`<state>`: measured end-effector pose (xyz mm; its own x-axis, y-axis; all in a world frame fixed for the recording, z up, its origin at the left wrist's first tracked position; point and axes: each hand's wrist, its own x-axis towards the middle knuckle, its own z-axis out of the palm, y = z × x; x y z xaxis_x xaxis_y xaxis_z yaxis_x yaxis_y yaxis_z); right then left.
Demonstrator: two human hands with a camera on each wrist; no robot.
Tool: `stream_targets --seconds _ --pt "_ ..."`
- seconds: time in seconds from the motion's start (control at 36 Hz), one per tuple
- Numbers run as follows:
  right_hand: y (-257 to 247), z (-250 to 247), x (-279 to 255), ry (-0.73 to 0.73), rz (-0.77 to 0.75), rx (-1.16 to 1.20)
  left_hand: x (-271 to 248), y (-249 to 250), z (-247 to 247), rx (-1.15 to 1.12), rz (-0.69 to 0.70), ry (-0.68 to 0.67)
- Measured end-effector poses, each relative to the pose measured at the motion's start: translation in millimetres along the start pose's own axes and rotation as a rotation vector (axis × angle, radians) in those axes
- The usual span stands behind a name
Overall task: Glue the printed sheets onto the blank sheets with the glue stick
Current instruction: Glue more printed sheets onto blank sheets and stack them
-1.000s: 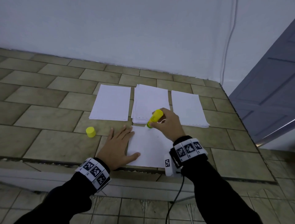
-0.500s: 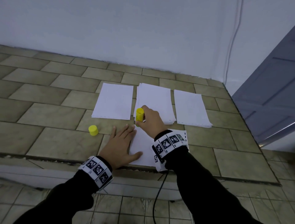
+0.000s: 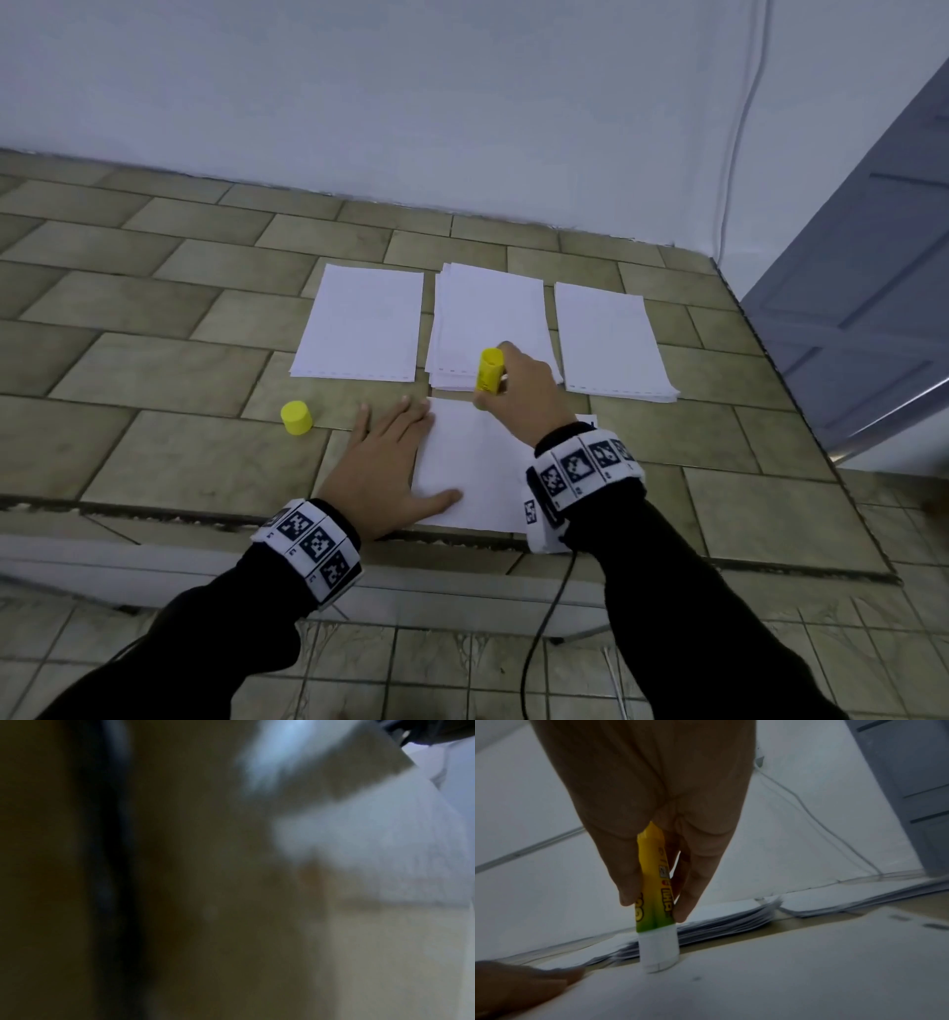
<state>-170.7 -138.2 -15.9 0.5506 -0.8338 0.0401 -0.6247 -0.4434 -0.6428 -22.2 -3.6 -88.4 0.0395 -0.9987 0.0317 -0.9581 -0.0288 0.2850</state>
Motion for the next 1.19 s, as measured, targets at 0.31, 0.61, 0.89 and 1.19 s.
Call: stream_targets --seconds 0.31,0.61,0.89,1.19 --pt "61.6 -58.4 -34.5 0.165 0.150 0.040 -0.8 -1.2 1.9 -0.006 -0.005 0.022" --pt "66.3 -68.8 -45.1 0.306 0.146 0.014 0.6 1.1 0.8 0.005 0.000 0.004" --pt "8.7 -26.7 -53.6 0.312 -0.139 0.048 -0.6 2.3 -1.9 0.038 -0.006 -0.026" --pt "-23.2 27.0 -51.0 -0.037 -0.177 0.143 2.5 -5.1 3.3 0.046 0.038 -0.039"
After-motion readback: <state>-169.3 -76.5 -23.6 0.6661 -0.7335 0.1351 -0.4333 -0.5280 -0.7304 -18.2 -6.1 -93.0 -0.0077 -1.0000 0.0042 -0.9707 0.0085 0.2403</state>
